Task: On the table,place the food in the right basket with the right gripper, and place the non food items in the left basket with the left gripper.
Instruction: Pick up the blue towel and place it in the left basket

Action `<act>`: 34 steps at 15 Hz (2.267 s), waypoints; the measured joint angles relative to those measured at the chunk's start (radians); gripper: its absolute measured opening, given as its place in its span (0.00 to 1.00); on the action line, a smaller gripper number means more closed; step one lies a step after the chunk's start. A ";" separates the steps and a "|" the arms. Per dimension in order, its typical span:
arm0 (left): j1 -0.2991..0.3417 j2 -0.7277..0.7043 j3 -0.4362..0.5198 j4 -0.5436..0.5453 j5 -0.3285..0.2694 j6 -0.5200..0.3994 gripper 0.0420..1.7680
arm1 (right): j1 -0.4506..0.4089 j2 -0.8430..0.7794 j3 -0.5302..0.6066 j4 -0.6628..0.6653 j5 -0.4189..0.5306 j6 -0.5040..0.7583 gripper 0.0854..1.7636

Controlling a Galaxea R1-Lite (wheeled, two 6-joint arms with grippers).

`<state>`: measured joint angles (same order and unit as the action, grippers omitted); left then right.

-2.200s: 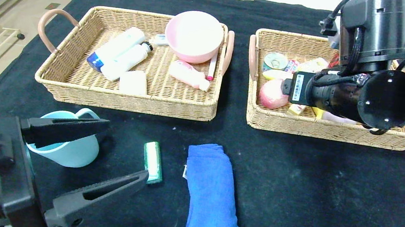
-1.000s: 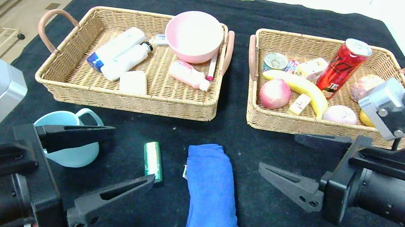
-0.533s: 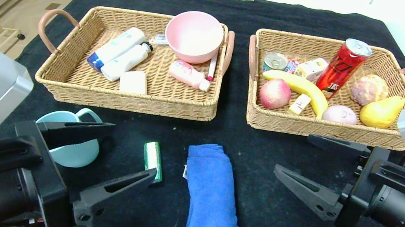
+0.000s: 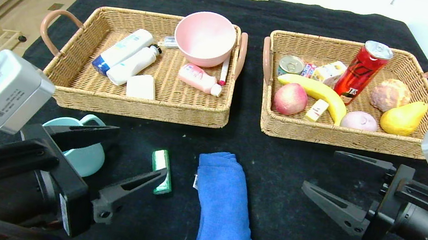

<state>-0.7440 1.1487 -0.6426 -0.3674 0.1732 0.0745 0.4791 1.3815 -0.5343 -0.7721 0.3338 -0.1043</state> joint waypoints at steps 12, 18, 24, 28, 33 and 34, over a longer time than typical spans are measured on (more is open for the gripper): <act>-0.130 0.149 -0.290 0.329 0.277 -0.173 0.97 | -0.050 -0.011 -0.010 -0.055 -0.003 0.006 0.96; -0.210 0.336 -0.599 0.679 0.266 -0.551 0.97 | -0.064 -0.023 -0.016 -0.057 -0.004 0.007 0.96; -0.252 0.469 -0.697 0.848 0.248 -0.688 0.97 | -0.069 -0.024 -0.022 -0.056 -0.005 0.007 0.96; -0.259 0.523 -0.710 0.891 0.247 -0.718 0.97 | -0.070 -0.023 -0.022 -0.056 -0.005 0.007 0.96; -0.275 0.582 -0.730 0.892 0.249 -0.727 0.97 | -0.071 -0.024 -0.022 -0.055 -0.004 0.006 0.97; -0.278 0.594 -0.733 0.893 0.254 -0.727 0.97 | -0.070 -0.024 -0.022 -0.056 -0.004 0.006 0.97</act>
<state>-1.0217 1.7428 -1.3753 0.5257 0.4270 -0.6528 0.4087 1.3577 -0.5560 -0.8279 0.3294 -0.0981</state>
